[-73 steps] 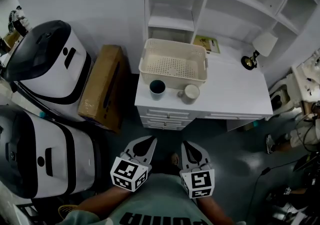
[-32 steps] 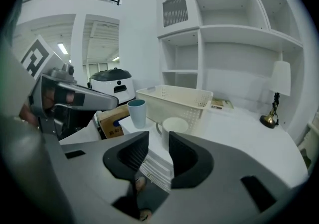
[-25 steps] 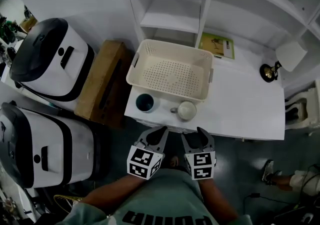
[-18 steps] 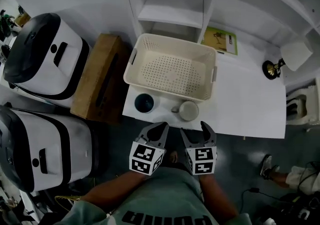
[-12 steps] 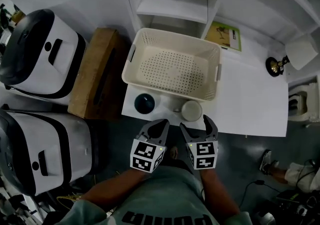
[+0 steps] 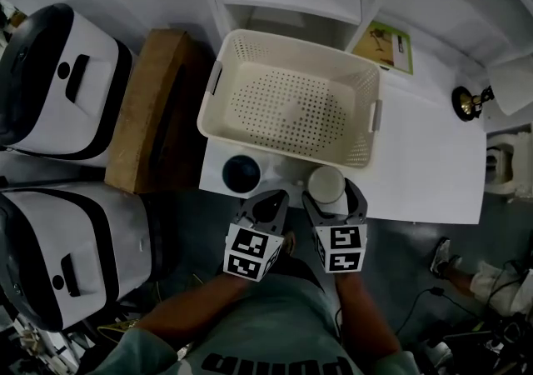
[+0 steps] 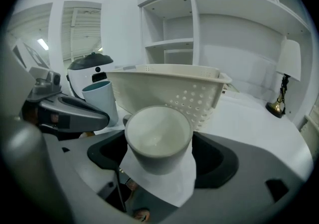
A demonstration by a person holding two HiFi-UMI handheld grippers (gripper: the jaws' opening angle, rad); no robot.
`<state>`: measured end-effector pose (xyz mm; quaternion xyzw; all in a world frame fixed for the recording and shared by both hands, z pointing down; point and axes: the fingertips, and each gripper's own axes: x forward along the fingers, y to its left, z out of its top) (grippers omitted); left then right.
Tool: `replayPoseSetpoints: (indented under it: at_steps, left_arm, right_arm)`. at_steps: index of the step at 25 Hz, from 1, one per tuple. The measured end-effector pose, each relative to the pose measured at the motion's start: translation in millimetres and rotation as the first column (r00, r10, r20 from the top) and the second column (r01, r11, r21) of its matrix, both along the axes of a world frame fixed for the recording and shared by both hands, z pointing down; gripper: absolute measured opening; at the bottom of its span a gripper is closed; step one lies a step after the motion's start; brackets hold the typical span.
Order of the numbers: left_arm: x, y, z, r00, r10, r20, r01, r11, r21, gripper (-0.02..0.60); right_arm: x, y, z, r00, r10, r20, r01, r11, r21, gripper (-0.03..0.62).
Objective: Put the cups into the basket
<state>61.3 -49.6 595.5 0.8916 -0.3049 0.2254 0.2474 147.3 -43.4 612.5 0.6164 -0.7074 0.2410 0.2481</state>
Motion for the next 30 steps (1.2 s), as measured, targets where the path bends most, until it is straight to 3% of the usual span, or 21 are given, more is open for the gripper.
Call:
replayPoseSetpoints:
  at_steps: [18,30]
  left_arm:
    - [4.1,2.7,-6.7,1.000,0.021,0.005,-0.021,1.000,0.003,0.003]
    - [12.0,0.4,-63.6,0.998,0.030,-0.047,-0.025,0.996,0.091,0.004]
  right_arm:
    - [-2.8,-2.2,-3.5,0.999,-0.035,-0.026,0.036,0.999,0.010,0.383]
    - [5.2,18.6,-76.4,1.000,0.002,0.009,-0.003,0.993,0.119,0.383]
